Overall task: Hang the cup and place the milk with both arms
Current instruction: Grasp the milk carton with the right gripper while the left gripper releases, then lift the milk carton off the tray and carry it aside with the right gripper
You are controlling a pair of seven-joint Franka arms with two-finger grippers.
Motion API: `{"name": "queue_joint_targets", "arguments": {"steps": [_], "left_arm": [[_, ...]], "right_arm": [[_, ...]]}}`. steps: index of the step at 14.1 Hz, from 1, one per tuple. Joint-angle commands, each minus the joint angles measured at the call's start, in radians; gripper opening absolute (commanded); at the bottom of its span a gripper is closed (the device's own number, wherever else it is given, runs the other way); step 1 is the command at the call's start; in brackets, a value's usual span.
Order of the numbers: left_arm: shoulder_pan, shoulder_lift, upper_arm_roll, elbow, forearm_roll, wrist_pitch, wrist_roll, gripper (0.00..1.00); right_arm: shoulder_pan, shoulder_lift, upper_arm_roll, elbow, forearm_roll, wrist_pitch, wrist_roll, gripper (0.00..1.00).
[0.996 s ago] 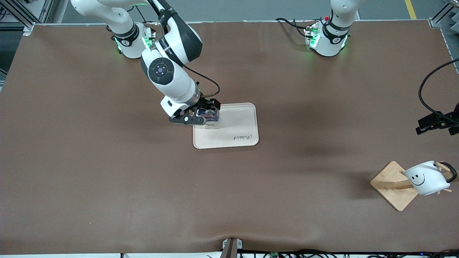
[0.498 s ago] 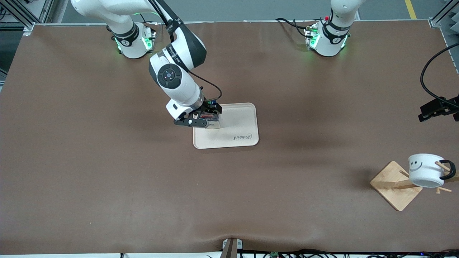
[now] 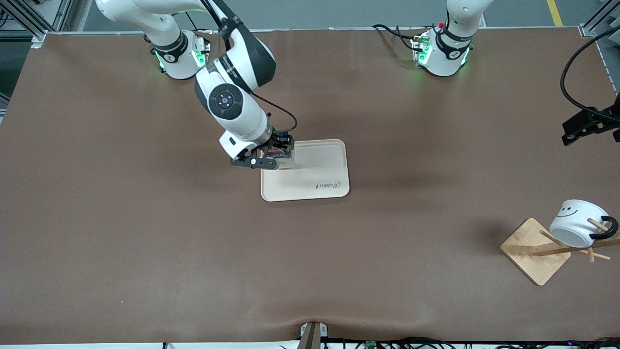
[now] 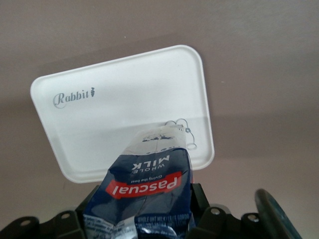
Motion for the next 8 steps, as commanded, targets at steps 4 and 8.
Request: {"name": "queue_joint_targets", "arguments": {"steps": [4, 8], "left_arm": [[-0.086, -0.055, 0.084, -0.011, -0.063, -0.057, -0.007, 1.00], [-0.346, -0.111, 0.373, -0.048, -0.112, -0.082, -0.001, 1.00]], "right_arm": [[-0.167, -0.035, 0.005, 0.188, -0.082, -0.292, -0.093, 0.00], [-0.363, -0.055, 0.006, 0.109, -0.145, -0.288, -0.358, 0.00]]}}
